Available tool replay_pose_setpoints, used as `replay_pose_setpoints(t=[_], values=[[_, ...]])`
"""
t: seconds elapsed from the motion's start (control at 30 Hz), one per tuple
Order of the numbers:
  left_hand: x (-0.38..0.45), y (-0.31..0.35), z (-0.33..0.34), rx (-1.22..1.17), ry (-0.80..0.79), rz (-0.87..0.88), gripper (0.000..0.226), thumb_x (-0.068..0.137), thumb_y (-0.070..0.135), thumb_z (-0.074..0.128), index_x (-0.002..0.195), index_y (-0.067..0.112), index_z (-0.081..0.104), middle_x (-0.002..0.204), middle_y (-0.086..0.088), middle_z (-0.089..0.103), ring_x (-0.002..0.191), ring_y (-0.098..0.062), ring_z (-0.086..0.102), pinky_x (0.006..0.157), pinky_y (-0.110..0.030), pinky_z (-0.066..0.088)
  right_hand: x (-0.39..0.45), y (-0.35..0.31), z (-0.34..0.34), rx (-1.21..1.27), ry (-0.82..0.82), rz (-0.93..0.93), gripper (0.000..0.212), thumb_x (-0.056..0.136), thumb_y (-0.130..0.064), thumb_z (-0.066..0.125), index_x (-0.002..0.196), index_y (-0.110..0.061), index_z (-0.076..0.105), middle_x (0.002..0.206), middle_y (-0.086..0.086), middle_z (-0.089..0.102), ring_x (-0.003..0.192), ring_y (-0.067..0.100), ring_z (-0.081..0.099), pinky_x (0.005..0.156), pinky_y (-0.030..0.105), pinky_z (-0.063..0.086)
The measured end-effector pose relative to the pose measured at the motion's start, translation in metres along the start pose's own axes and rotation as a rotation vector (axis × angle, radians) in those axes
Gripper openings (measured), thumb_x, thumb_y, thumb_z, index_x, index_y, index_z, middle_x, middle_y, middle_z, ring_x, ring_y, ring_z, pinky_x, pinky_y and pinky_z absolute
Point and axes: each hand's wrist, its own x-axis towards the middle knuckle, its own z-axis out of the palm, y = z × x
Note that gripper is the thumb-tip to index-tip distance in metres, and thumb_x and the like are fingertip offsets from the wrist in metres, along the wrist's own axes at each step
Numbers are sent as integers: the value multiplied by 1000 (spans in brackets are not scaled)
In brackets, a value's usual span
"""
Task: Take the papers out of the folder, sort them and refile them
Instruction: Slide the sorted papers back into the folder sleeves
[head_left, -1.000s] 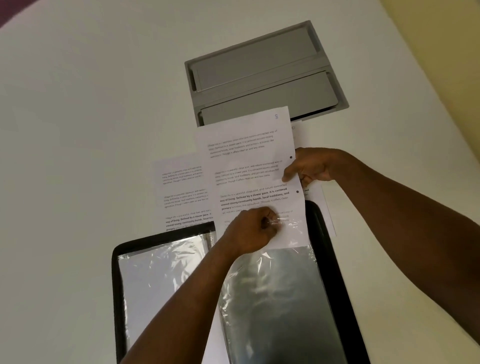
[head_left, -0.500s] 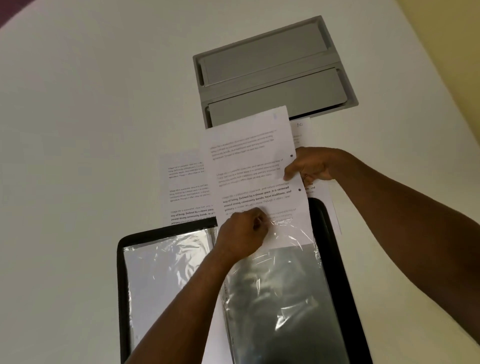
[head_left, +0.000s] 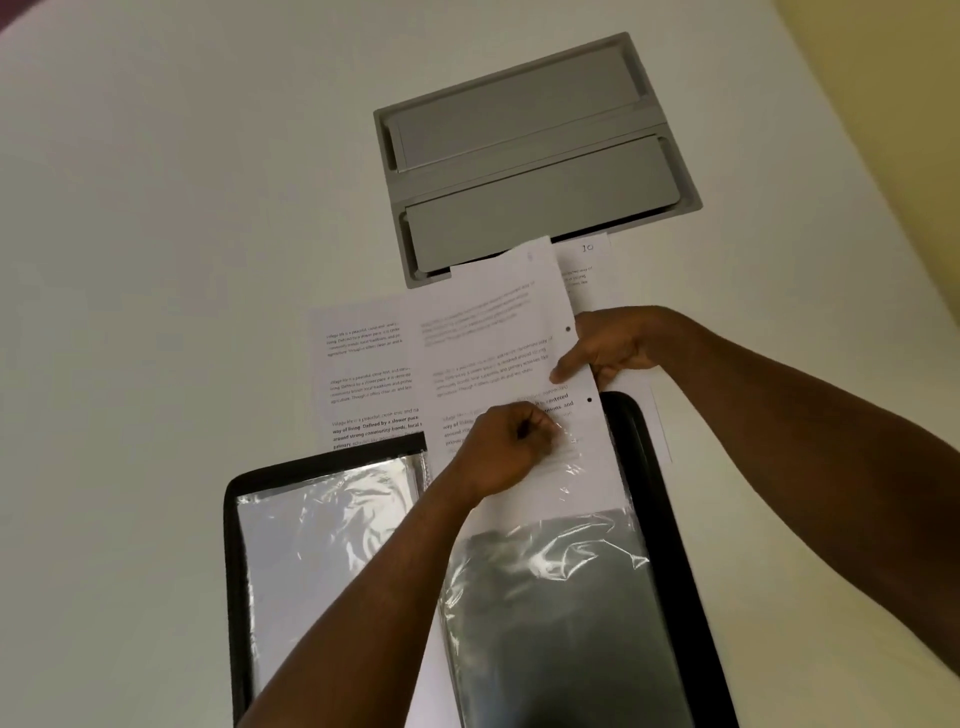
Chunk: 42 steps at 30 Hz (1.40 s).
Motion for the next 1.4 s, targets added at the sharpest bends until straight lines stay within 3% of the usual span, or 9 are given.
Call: replay_pose_setpoints(t=[0.13, 0.27, 0.43, 0.6, 0.73, 0.87, 1.13, 1.27, 1.4], values=[[1, -1, 1, 39, 7, 30, 12, 95, 26, 60, 84, 28, 65, 77, 12, 69, 71, -1, 64, 72, -16, 47, -3, -3, 1, -53, -104, 19, 38, 83, -12, 74, 118, -20, 61, 112, 6, 71, 98, 22, 70, 83, 39, 58], [-1, -4, -1, 116, 32, 74, 12, 96, 25, 57, 89, 28, 67, 78, 19, 65, 72, 2, 61, 65, -5, 40, 6, 1, 3, 43, 169, -97, 40, 86, -26, 71, 123, -16, 60, 116, 4, 69, 95, 19, 69, 75, 30, 59], [-7, -15, -11, 246, -5, 43, 10, 90, 27, 65, 95, 19, 66, 88, 7, 66, 80, -9, 61, 72, -19, 47, 2, 9, 4, -251, -34, 60, 47, 79, -24, 79, 121, -13, 62, 110, 6, 71, 84, 17, 66, 63, 24, 55], [-12, -25, -18, 221, -12, 14, 8, 92, 15, 62, 96, 19, 68, 92, 10, 67, 85, -5, 62, 73, -11, 44, 7, 13, 11, 29, 184, -101, 34, 84, -30, 74, 111, -10, 66, 103, 7, 72, 87, 18, 68, 72, 29, 57], [-14, -25, -18, 215, 32, 53, 10, 93, 18, 62, 99, 20, 69, 96, 10, 69, 90, -4, 63, 78, -8, 43, 2, 13, 16, -333, 1, 75, 44, 76, -30, 82, 112, -10, 66, 108, 12, 71, 85, 20, 62, 65, 27, 52], [-17, -25, -18, 210, 37, 62, 10, 93, 17, 61, 99, 20, 69, 97, 8, 69, 92, -6, 63, 79, -9, 44, 2, 9, 27, -171, 286, -198, 24, 84, -27, 74, 102, -12, 71, 95, -5, 68, 86, 8, 60, 64, 15, 45], [-21, -26, -13, 261, 115, 152, 10, 93, 19, 63, 98, 14, 69, 91, 2, 70, 84, -11, 64, 75, -18, 49, -3, 6, 45, -740, -110, -108, 11, 87, -20, 68, 95, -22, 76, 98, -9, 70, 102, 14, 61, 95, 32, 50], [-26, -26, -10, 224, 198, 166, 9, 92, 16, 63, 98, 15, 69, 89, 3, 70, 78, -3, 61, 67, -1, 41, -15, 14, 46, -393, 25, -108, 14, 91, -30, 64, 95, -20, 73, 107, 6, 68, 95, 24, 61, 82, 38, 53], [-35, -30, -2, 123, 295, 161, 14, 91, 18, 64, 105, 16, 66, 92, 7, 66, 80, 1, 60, 73, -5, 44, -42, 30, 56, 53, 194, -51, 50, 90, -58, 53, 114, -15, 62, 91, 7, 62, 79, 17, 59, 70, 32, 55]])
